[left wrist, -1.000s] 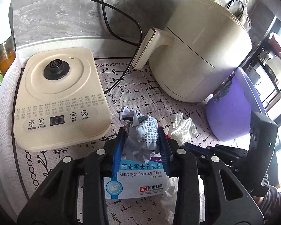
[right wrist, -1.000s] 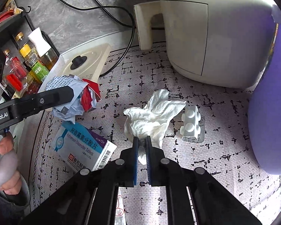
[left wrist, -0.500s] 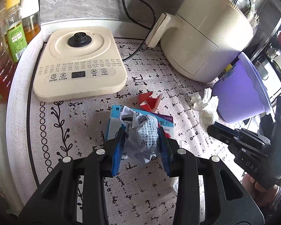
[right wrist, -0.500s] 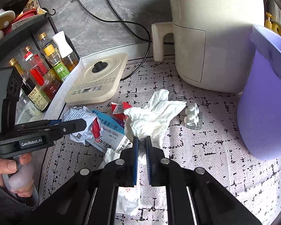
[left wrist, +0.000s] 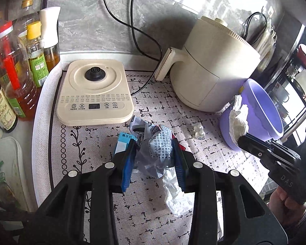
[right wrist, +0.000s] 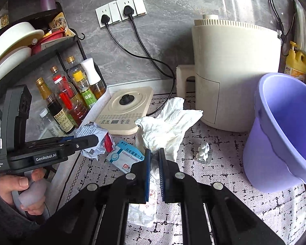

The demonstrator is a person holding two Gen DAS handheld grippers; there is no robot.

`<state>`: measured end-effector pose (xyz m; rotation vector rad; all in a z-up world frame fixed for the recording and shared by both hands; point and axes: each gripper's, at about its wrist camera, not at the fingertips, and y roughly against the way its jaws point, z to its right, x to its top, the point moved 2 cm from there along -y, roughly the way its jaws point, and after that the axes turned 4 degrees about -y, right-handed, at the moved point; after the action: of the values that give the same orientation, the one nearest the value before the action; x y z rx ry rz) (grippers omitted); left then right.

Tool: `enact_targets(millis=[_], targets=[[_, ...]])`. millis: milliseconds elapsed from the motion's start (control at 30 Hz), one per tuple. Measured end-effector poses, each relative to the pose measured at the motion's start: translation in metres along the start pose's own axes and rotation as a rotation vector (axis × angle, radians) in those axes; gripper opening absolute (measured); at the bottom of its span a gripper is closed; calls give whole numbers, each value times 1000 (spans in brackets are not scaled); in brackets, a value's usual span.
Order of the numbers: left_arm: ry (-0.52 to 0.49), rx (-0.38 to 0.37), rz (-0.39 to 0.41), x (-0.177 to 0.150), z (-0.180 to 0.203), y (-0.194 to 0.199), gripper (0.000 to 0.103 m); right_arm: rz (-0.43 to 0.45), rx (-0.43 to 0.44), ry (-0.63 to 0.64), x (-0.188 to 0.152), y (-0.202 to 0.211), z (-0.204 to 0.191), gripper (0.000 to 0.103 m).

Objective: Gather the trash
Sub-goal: 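Carry the paper and tissue into the lavender bucket while opening both grippers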

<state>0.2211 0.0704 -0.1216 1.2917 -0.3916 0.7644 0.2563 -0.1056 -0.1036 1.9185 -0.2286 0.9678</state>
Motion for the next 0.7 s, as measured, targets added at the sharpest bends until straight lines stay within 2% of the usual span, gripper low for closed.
enact_targets(millis=[367, 700], targets=[[-57, -10, 85, 35, 58, 18, 36, 98, 3, 15, 24, 52, 32, 9], [-106, -30, 117, 52, 122, 8, 36, 147, -31, -9, 37, 88, 93, 9]])
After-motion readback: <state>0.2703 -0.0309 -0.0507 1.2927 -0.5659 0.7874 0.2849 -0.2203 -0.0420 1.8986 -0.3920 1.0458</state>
